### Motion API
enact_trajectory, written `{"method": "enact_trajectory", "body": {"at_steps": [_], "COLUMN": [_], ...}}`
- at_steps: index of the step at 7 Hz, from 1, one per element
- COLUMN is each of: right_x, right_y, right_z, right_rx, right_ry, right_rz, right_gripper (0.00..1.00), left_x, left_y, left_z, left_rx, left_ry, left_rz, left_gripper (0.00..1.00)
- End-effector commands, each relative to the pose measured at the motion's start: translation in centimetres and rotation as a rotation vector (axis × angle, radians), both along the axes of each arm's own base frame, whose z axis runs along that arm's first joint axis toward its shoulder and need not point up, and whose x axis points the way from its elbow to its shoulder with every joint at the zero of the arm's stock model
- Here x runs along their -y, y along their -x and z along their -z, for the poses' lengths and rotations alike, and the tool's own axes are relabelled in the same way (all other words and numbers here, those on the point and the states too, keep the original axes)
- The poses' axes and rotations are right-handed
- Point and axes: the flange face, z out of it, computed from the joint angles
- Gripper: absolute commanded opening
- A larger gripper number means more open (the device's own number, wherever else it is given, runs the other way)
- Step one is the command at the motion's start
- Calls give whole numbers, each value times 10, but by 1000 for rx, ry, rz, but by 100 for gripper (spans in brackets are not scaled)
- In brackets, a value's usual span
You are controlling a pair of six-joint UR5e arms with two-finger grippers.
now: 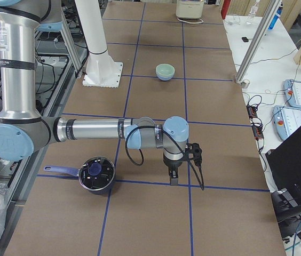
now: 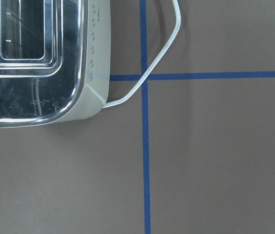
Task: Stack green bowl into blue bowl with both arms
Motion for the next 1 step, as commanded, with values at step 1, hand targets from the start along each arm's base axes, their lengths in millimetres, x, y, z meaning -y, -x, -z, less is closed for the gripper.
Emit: {"method": "enact_trajectory", "body": {"at_steps": [1], "right_x": [0], "right_y": [0], "right_z": [1], "right_rx": [0], "right_ry": [-1], "right_rz": [0], "right_gripper": [100], "left_x": [0], "left_y": [0], "left_z": [-1], "left_rx": [-1], "left_ry": [3], "left_rz": [0], "left_gripper": [98]}}
